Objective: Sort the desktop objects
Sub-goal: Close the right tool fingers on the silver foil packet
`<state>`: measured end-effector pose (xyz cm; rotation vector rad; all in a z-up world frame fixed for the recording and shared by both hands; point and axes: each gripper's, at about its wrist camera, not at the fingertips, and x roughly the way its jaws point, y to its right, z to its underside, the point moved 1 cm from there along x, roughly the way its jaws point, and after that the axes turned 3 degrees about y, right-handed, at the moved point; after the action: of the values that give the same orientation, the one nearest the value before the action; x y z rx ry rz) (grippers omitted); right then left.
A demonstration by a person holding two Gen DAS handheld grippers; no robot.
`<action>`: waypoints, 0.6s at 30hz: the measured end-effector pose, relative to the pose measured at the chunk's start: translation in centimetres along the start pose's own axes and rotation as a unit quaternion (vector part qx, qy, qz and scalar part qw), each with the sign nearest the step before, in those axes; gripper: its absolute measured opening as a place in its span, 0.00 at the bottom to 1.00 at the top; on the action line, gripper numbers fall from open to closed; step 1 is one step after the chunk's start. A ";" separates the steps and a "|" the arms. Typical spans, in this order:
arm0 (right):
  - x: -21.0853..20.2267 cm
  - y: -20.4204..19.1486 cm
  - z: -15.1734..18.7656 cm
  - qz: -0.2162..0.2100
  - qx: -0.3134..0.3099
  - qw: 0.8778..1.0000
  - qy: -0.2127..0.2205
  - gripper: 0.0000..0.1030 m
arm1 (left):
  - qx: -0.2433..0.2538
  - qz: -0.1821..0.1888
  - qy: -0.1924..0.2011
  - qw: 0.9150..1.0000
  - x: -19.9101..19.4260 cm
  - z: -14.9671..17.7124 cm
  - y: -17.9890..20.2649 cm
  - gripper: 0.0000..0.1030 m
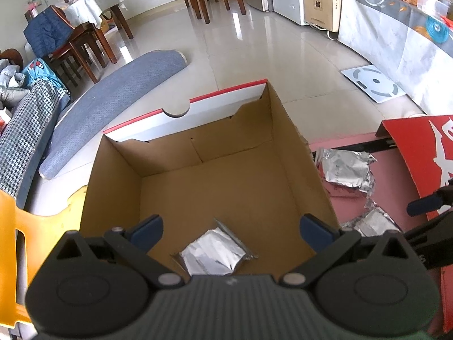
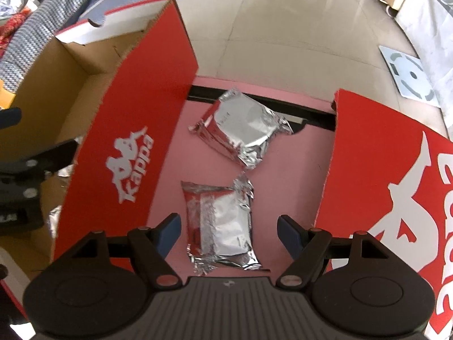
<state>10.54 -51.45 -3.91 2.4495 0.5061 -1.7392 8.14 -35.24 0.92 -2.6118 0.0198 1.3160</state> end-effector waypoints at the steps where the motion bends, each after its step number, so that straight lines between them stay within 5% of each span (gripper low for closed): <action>1: -0.1 0.0 0.0 -0.005 -0.002 1.000 0.002 0.73 | -0.001 -0.001 -0.001 1.000 0.0 0.0 -0.1 1.00; 18: 0.8 -1.8 0.8 -0.035 -0.086 0.996 -0.011 0.80 | 0.002 -0.003 -0.012 1.000 0.4 0.1 -0.2 1.00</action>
<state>9.43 -49.80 -4.73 2.3194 0.7162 -1.6694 8.32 -35.02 0.57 -2.5911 0.0101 1.3430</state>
